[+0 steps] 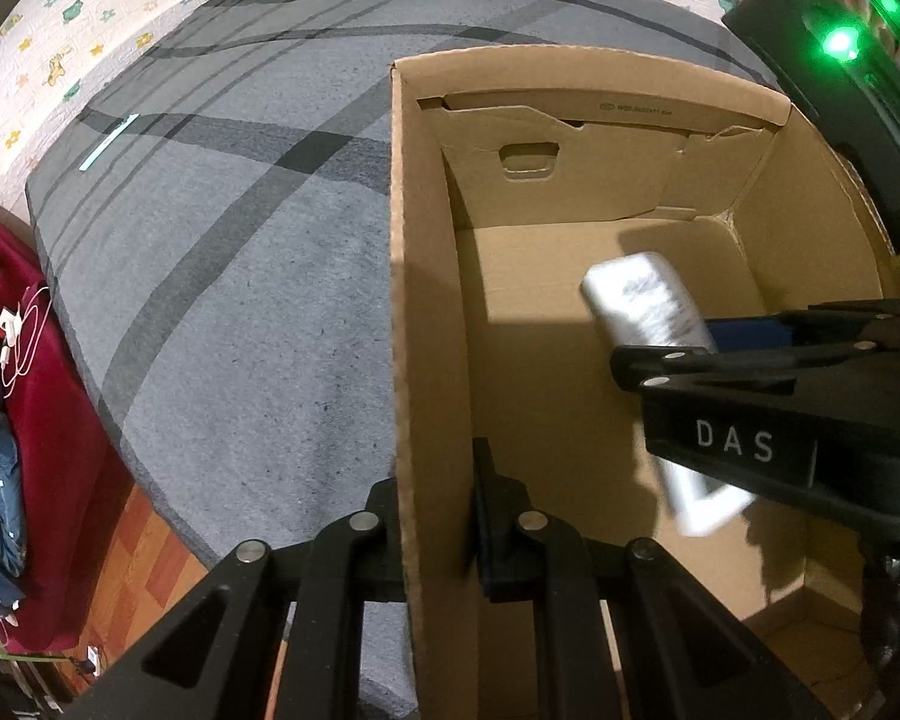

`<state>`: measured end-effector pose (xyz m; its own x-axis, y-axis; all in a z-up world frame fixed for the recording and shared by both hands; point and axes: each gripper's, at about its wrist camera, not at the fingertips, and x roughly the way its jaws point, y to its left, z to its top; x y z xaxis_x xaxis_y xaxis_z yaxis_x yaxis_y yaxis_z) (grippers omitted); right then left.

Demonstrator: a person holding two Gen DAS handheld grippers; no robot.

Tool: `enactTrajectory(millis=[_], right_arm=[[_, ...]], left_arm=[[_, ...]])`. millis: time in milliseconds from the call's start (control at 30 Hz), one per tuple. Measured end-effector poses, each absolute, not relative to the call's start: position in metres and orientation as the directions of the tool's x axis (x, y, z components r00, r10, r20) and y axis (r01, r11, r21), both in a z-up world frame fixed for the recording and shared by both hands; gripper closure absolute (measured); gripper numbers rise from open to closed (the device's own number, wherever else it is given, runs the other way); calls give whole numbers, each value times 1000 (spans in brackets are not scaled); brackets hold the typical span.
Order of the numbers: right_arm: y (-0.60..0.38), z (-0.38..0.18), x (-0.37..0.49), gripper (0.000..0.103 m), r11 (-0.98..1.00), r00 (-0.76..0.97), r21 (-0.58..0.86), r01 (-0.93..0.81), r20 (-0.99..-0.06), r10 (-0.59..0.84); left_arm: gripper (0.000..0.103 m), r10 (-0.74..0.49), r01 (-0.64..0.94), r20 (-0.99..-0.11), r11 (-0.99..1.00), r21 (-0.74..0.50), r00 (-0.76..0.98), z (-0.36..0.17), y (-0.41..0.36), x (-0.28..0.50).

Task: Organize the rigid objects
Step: 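Lower the remote into the box and open the right tool, then move the right tool back to the items beside the box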

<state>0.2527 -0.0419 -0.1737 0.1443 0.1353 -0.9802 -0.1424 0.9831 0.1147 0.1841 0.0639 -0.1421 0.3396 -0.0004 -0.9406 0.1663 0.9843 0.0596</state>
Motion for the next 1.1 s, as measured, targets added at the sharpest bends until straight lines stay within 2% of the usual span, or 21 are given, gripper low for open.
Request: enactTrajectory(millis=[433,800,933,1033,1100], right_arm=[[-37,-147,239,53,981,201,109,-159,-970,140],[-59,-94,219,53,981,280,84,-173,-951,131],[-68,-82,217,46,984,300,64,-164,-947,112],[-76,-72,213,33,985,321,52,-164,-941,103],[-80,-67,210,28,985,333,42,-166,-938,96]], left_arm=[[89,0,162,-940,985,59,342,-142,64,183],[89,11,166,-940,984,72,341,-141,62,183],[89,8,164,-941,984,67,339,-142,62,183],[89,6,164,-941,984,66,338,-141,62,183],[89,13,165,-941,984,73,339,-140,61,183]])
